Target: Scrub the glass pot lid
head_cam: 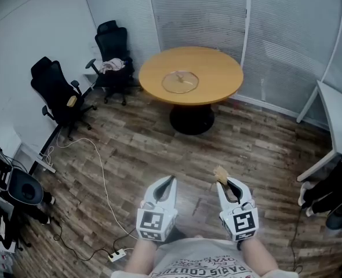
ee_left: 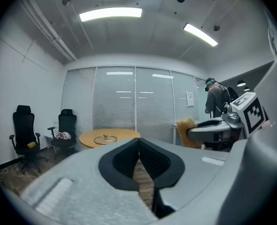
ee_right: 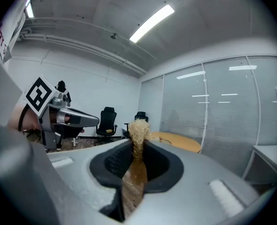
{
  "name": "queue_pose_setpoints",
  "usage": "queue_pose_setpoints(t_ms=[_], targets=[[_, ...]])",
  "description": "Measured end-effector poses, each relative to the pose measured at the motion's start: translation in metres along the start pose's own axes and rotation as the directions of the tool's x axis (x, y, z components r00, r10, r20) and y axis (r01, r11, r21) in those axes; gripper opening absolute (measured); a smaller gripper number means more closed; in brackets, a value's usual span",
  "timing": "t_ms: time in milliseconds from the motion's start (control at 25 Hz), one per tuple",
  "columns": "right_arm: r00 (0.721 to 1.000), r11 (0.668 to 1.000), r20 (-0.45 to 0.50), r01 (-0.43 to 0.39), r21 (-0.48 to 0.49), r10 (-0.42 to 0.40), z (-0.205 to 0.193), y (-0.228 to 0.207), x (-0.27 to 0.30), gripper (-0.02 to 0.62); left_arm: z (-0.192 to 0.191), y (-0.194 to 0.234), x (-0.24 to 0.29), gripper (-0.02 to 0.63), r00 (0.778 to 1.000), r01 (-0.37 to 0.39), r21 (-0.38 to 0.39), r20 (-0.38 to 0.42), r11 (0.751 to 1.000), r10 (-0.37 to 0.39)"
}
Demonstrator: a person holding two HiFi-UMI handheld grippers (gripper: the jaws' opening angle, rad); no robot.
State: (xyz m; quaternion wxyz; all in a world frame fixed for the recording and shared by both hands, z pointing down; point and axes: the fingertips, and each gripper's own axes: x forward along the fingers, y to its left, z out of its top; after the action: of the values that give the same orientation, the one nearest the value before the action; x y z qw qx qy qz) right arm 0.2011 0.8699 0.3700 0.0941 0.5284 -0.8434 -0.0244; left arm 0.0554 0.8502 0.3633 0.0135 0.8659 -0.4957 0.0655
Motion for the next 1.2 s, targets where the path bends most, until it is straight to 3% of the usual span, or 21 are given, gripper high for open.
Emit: queue_pose_setpoints(t_ms=[440, 800, 1200], targets=[[0.999, 0.995, -0.032, -0.008, 0.095, 0.011, -0.021, -0.006, 0.037, 0.061, -0.022, 0.030, 0.025, 0.008, 0.998, 0.009, -0.041, -0.063, 0.999, -0.012], [0.998, 0.994, -0.067, 0.020, 0.103, -0.013, -0.007, 0.002, 0.137, 0.061, -0.012, 0.126, 0.077, 0.008, 0.999, 0.042, -0.075, -0.020, 0.996, -0.043], [0.995, 0.992, -0.078, 0.076, 0.103, -0.068, 0.025, 0.022, 0.277, 0.061, 0.002, 0.262, 0.147, 0.008, 0.995, 0.095, -0.093, -0.016, 0.991, -0.097]])
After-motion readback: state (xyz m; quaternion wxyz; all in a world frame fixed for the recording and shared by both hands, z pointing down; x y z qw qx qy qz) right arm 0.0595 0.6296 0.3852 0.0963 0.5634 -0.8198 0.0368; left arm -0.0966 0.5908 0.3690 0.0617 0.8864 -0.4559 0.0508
